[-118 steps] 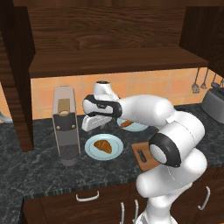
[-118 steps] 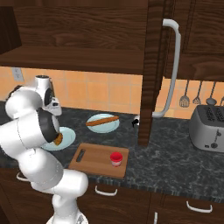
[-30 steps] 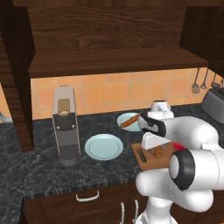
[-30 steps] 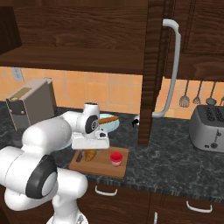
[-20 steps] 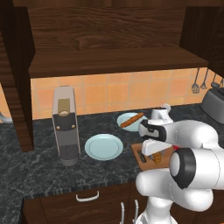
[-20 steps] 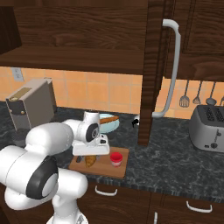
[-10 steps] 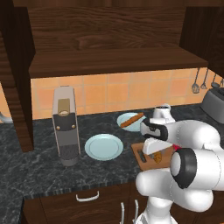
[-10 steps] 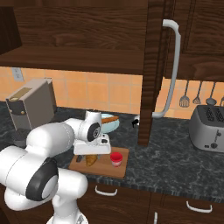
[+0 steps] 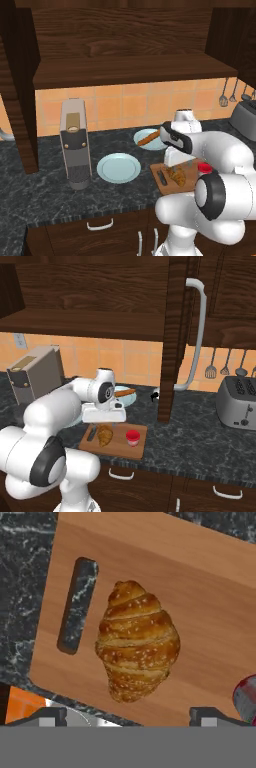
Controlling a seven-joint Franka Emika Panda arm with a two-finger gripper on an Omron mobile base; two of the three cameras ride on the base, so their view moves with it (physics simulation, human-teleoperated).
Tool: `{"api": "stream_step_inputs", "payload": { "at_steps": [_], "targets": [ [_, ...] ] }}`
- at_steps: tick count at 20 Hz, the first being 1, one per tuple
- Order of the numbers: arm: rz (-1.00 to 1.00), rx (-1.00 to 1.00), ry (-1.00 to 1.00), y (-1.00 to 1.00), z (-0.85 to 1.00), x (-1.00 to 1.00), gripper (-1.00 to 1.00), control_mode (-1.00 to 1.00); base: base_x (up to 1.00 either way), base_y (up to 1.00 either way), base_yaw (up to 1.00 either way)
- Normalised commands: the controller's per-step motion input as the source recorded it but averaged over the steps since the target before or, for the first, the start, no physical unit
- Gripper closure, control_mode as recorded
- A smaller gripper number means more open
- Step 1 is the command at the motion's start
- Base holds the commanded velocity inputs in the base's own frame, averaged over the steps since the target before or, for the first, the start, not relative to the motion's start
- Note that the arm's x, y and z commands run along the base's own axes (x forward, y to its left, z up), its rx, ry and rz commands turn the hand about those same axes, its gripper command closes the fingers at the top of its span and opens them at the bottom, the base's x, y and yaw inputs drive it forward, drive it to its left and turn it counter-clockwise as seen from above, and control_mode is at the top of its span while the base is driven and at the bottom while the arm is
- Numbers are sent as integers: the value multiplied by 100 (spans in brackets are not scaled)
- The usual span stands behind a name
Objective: From the different types of pastries on the counter, select a croissant and place it on the cutting board. Then retrieve a jar of jam from the cabinet and place it alongside the croissant on the cutting board.
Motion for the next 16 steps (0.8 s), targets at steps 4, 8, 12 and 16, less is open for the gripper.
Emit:
{"api": "stream_step_inputs", "payload": {
  "at_steps": [4,8,12,16],
  "targets": [
    [-1,0,6,-17,70,-33,-100,-100,0,0,0],
    [-1,0,0,-50,28,-39,-100,-100,0,0,0],
    [0,0,-1,-58,20,-81,-100,-100,0,0,0],
    [0,0,-9,-37,3,-100,-100,-100,0,0,0]
  ]
}}
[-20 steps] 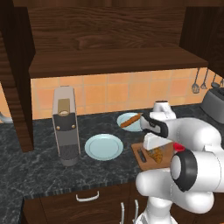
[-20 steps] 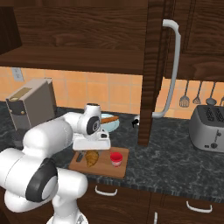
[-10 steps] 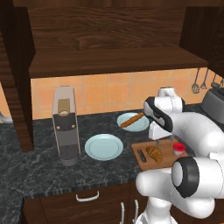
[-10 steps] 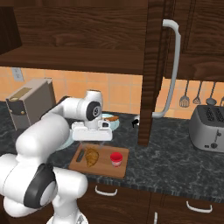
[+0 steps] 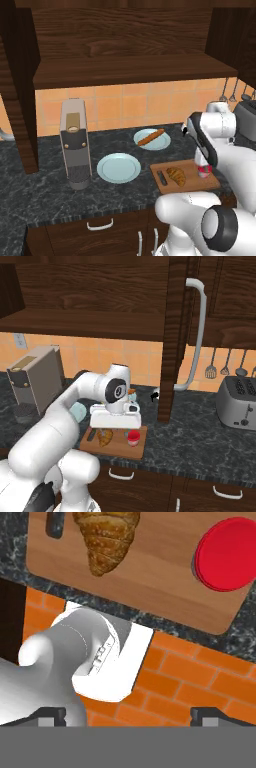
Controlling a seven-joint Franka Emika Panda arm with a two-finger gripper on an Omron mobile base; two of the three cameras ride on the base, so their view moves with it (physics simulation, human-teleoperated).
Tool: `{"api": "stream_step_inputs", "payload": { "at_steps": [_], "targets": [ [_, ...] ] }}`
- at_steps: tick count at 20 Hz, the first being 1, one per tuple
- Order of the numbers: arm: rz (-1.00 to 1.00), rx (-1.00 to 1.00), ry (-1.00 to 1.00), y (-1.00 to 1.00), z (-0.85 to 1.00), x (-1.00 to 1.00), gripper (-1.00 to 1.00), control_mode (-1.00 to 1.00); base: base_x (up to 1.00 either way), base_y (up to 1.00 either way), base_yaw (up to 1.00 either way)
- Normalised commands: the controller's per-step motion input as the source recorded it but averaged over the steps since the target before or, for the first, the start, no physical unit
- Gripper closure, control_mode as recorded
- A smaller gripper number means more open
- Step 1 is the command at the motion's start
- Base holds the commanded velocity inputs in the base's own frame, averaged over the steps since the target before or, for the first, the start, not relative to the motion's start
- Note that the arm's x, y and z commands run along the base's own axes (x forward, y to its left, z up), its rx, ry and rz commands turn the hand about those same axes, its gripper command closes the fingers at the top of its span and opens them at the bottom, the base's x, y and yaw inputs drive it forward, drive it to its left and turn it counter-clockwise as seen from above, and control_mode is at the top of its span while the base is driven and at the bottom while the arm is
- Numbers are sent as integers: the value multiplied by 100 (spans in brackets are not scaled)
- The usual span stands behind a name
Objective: From the different types of pastries on the counter, select a croissant and place it on the cutting board. Then retrieve a jar of jam from the cabinet and place it alongside the croissant on the cutting board.
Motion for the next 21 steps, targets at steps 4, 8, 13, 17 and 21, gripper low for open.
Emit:
{"api": "stream_step_inputs", "payload": {
  "at_steps": [4,8,13,17,21],
  "targets": [
    [0,0,-2,-34,0,-66,-100,-100,0,0,0],
    [0,0,0,-34,-1,-82,-100,-100,0,0,0],
    [0,0,0,-8,-18,-57,-100,-100,0,0,0],
    [0,0,-3,-18,-19,-65,-100,-100,0,0,0],
    [0,0,-7,-23,-16,-63,-100,-100,0,0,0]
  ]
}}
